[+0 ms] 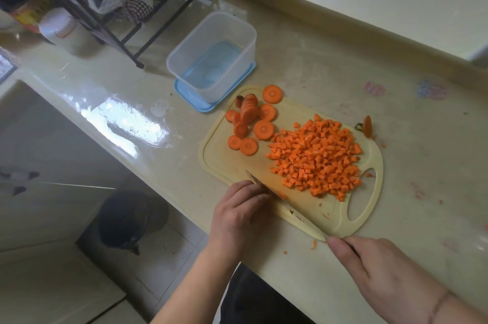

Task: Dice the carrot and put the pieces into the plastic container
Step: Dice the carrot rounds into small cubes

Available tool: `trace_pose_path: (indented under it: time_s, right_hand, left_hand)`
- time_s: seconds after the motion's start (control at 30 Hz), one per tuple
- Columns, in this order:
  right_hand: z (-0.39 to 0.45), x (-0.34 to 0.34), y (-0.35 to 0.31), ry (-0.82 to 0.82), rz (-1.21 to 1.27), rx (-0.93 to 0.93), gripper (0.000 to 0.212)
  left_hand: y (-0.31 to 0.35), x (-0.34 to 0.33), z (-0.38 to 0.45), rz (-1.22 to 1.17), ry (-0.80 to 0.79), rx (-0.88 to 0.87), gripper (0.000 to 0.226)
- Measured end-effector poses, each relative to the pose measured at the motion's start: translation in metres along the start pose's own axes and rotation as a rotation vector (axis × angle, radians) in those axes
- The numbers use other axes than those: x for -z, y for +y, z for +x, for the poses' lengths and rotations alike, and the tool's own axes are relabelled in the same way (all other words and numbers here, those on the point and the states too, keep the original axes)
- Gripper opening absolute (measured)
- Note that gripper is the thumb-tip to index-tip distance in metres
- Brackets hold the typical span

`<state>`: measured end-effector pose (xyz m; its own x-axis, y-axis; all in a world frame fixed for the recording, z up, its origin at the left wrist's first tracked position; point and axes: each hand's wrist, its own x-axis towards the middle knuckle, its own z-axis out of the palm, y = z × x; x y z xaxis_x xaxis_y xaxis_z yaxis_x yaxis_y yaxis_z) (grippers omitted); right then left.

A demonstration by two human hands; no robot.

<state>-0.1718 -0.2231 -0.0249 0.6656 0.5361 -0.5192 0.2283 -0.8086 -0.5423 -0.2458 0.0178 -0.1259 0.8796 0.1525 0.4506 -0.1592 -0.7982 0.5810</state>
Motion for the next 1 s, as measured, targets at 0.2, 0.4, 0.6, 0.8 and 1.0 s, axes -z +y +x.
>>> trace_pose_path:
  time_s: [0.2, 0.4, 0.6, 0.8, 1.0]
  right_hand:
    - [0.023, -0.013, -0.013, 0.06, 0.012, 0.065, 0.071]
    - [0.016, 0.001, 0.012, 0.159, 0.123, 0.033, 0.083]
    - [0.008, -0.001, 0.006, 0.247, 0.153, 0.016, 0.086]
    - [-0.006, 0.005, 0.003, 0.352, 0.163, -0.113, 0.089]
    - [-0.017, 0.011, -0.022, 0.414, -0.127, -0.248, 0.083]
  left_hand:
    - [-0.001, 0.002, 0.002, -0.012, -0.06, 0.007, 0.018]
    - [-0.01, 0.012, 0.012, -0.033, -0.149, -0.095, 0.031]
    - [-0.02, 0.008, 0.033, -0.113, -0.228, -0.172, 0.024]
    - [-0.02, -0.01, 0.062, -0.204, -0.253, -0.16, 0.014]
    - [-0.031, 0.004, 0.078, -0.259, -0.339, -0.247, 0.029]
